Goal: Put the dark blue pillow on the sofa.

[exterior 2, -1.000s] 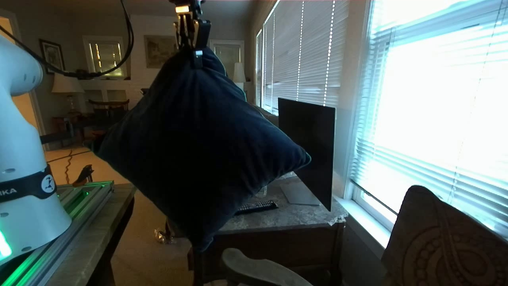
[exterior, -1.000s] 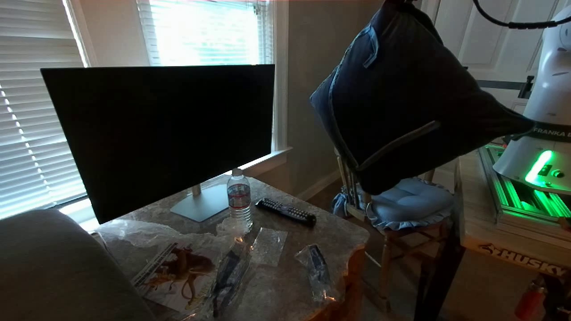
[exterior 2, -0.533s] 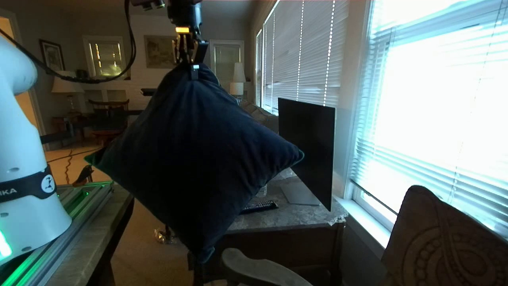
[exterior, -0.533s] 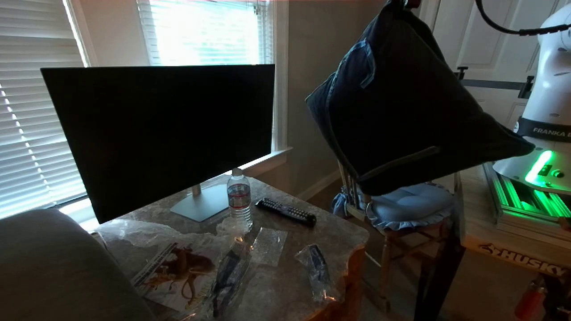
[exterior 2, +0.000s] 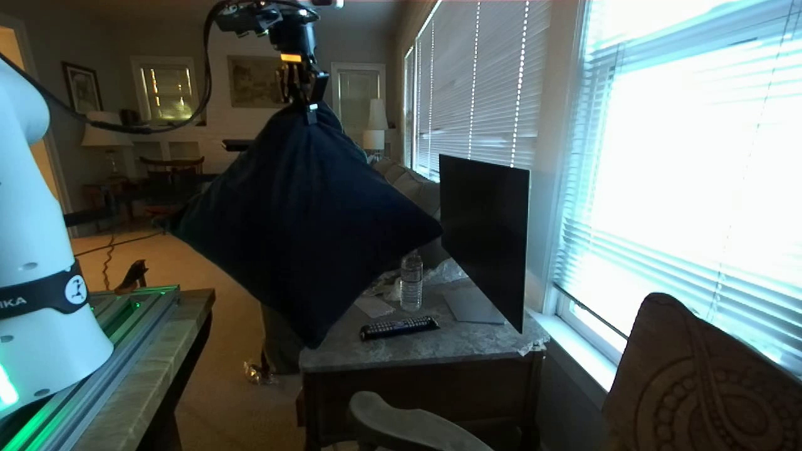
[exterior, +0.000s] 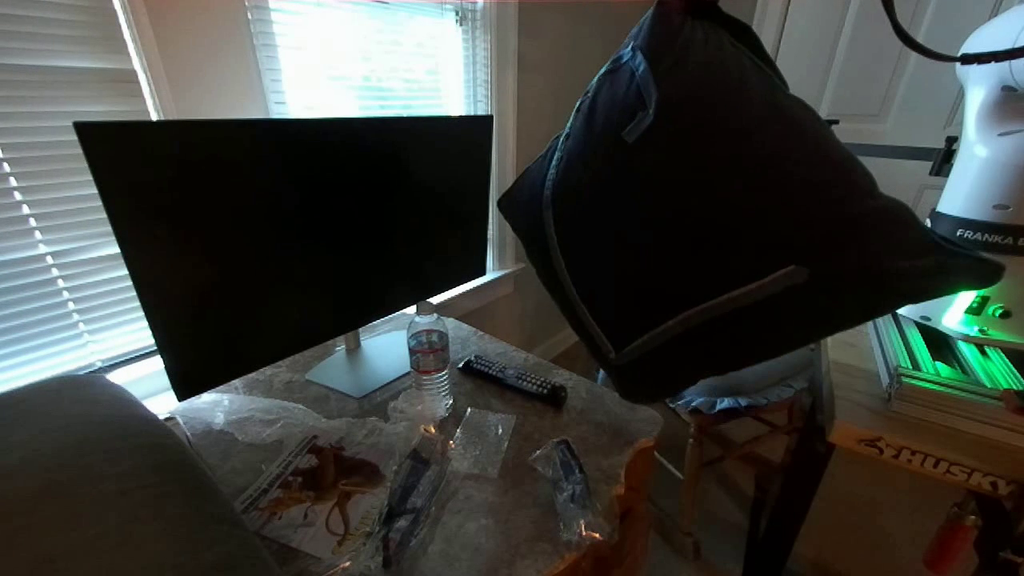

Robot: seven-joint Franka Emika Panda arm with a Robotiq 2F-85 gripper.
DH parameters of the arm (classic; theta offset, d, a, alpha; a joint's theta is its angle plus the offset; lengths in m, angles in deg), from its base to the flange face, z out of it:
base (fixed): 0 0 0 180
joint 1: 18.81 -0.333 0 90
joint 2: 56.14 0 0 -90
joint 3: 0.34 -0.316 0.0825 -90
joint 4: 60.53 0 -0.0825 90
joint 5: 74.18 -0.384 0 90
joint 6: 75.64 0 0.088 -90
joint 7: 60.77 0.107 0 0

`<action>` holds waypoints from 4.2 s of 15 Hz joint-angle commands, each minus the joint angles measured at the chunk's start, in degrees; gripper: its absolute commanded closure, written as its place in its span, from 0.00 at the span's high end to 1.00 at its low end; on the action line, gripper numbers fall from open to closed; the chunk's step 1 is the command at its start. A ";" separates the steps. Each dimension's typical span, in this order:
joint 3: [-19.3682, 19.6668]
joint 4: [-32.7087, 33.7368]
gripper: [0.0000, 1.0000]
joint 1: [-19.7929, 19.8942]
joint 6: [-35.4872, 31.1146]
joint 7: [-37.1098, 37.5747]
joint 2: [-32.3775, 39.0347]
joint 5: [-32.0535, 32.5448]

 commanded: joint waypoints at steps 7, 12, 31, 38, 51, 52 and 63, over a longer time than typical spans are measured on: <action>-2.14 3.69 0.02 -5.30 -13.87 6.59 0.76 -9.37; -5.42 4.53 0.02 -7.12 -15.57 9.45 0.23 -8.27; -14.28 15.16 0.02 -11.93 -25.42 10.18 15.48 -5.91; -19.37 27.35 0.02 -9.35 -35.63 12.53 26.62 2.34; -22.13 33.78 0.08 -9.64 -40.71 15.22 35.09 8.93; -22.15 33.81 0.08 -9.65 -40.71 15.22 35.09 8.93; -19.91 38.08 0.02 -8.86 -42.11 20.06 41.36 21.13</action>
